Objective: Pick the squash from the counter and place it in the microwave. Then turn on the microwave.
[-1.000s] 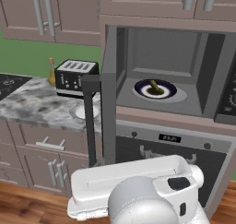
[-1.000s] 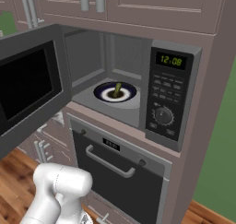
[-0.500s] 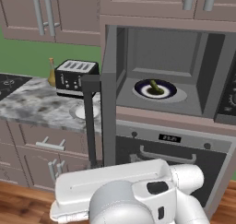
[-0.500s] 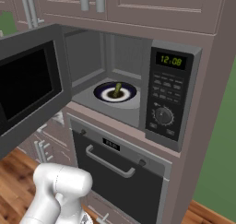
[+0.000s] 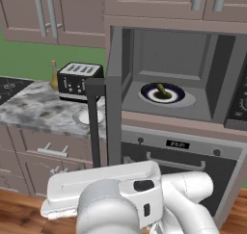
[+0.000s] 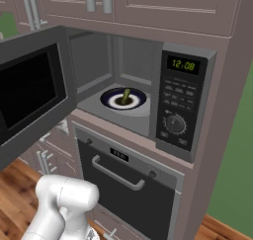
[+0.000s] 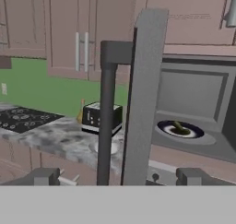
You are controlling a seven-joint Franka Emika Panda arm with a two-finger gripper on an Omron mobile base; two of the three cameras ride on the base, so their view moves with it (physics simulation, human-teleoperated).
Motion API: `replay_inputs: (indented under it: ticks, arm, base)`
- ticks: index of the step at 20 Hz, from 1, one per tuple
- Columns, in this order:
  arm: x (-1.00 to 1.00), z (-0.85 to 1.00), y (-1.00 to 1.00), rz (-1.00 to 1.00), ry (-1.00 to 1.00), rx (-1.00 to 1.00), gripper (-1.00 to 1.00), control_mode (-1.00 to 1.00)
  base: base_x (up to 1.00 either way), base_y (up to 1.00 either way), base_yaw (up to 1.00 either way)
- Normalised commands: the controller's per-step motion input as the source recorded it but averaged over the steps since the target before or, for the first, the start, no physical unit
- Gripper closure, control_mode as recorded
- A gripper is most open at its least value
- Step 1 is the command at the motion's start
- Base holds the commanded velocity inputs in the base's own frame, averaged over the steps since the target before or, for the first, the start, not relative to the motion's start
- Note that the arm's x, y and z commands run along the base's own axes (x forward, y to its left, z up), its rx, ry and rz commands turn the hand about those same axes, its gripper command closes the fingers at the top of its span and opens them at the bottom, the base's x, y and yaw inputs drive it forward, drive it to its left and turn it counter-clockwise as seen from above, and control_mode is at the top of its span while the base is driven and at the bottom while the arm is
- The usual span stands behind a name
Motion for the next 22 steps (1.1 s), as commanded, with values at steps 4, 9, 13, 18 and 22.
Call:
replay_inputs:
  ticks: [4,9,13,18,22]
  arm:
    - [0.29,-0.16,0.16,0.0,0.0,0.0,-1.0,-1.0]
    - [0.2,-0.17,0.15,0.0,-0.03,0.0,-1.0,-1.0]
    - [0.26,-0.14,0.21,0.0,-0.06,0.0,-1.0,-1.0]
    - [0.23,-0.1,0.14,0.0,-0.06,0.0,-1.0,-1.0]
    - [0.25,-0.06,0.06,0.0,-0.05,0.0,-1.0,-1.0]
  base:
    - [0.0,0.0,0.0]
    - [0.0,0.0,0.0]
    - [0.0,0.0,0.0]
    - [0.0,0.0,0.0]
    - [0.0,0.0,0.0]
